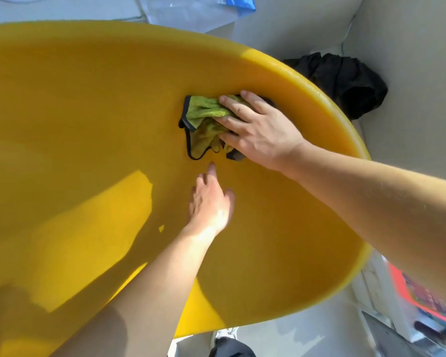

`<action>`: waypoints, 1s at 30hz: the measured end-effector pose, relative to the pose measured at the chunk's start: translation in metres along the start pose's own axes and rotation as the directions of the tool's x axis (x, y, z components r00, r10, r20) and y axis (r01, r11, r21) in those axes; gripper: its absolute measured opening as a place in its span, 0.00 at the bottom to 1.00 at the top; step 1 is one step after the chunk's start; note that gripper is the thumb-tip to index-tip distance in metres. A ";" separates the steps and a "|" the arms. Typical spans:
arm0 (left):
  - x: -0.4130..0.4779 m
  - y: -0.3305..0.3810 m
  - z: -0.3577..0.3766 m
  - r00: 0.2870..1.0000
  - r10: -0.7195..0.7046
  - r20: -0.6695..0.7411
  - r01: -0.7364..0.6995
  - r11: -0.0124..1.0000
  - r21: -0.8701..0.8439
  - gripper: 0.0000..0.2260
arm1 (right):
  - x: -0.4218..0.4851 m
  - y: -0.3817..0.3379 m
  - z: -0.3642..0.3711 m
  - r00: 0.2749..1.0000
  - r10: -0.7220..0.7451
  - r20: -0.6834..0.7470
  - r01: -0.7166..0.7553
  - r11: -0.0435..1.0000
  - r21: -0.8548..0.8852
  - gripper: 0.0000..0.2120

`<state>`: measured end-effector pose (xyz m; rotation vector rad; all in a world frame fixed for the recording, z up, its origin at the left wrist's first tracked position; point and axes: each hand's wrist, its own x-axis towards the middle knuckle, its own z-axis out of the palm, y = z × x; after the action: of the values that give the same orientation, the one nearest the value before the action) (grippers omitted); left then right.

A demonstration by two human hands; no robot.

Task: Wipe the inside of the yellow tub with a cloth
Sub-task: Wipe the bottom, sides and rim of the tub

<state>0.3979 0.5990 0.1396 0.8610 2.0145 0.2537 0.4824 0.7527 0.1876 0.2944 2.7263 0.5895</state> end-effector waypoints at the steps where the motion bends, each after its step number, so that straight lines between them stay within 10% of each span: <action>1: 0.001 0.005 0.001 1.000 0.009 -0.014 -0.009 1.000 -0.019 0.30 | -0.006 -0.011 0.003 0.998 0.049 0.038 -0.049 0.999 0.003 0.19; 4: 0.003 0.012 0.009 0.995 0.088 -0.039 -0.088 0.996 0.010 0.28 | -0.052 -0.061 0.021 0.971 0.144 0.192 -0.174 0.973 0.150 0.19; 10: -0.038 -0.005 0.074 0.934 0.095 0.344 -0.188 0.950 0.249 0.26 | -0.143 -0.166 0.006 0.825 -0.026 0.565 -0.263 0.866 0.425 0.28; 16: -0.090 -0.062 0.080 0.843 -0.018 0.537 -0.114 0.971 0.211 0.27 | -0.145 -0.156 -0.025 0.820 -0.236 0.522 -0.065 0.867 0.494 0.14; 21: -0.094 -0.005 0.070 0.935 0.168 0.311 -0.087 0.962 -0.257 0.34 | -0.109 -0.028 -0.043 0.991 0.078 0.105 -0.102 0.963 0.248 0.16; 25: -0.076 0.062 0.067 0.989 0.103 -0.107 -0.135 0.929 -0.346 0.16 | -0.111 0.001 -0.055 0.959 0.096 0.268 -0.140 0.979 0.149 0.18; 30: -0.086 0.038 0.088 0.985 0.164 0.047 -0.163 0.986 -0.025 0.19 | -0.168 -0.110 -0.028 0.844 0.180 0.505 -0.335 0.912 0.236 0.25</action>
<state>0.5168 0.5574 0.1643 1.0117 1.8952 0.3428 0.6127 0.5991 0.2109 0.7922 2.2958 0.1062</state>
